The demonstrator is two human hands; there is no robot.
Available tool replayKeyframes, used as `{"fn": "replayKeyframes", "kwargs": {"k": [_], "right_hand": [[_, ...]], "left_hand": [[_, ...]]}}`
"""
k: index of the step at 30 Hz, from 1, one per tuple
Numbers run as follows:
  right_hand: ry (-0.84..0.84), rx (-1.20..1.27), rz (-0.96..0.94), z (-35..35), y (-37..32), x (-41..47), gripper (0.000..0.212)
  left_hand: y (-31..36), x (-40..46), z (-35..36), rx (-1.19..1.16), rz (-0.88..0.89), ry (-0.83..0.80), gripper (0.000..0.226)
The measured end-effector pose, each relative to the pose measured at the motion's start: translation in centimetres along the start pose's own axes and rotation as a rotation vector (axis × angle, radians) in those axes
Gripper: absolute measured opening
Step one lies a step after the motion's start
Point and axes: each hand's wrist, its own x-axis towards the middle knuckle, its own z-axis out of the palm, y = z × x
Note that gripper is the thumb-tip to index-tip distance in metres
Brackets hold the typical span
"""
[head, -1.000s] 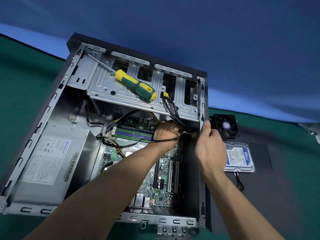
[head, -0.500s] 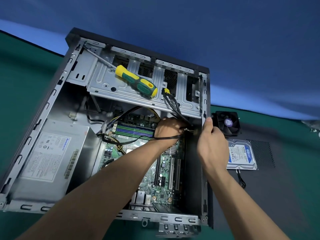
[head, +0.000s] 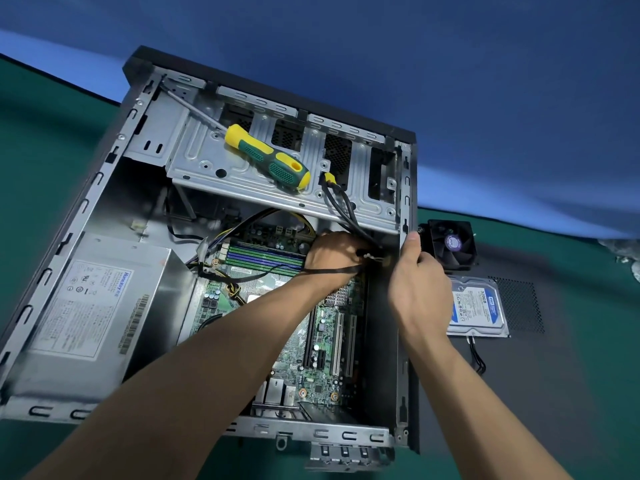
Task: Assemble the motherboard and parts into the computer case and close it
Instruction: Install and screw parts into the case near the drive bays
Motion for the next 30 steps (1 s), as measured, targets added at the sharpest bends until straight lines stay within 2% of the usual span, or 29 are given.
{"fn": "replayKeyframes", "kwargs": {"k": [10,30], "right_hand": [[0.006,-0.004,-0.019,-0.13,-0.01,-0.12,0.058],[-0.017,0.005,-0.004,-0.14,-0.04,-0.12,0.058]], "left_hand": [[-0.06,0.17,0.09,-0.036,-0.089,-0.054,0.018],[0.04,0.14,-0.36,-0.032,-0.146,-0.098,0.026]]}}
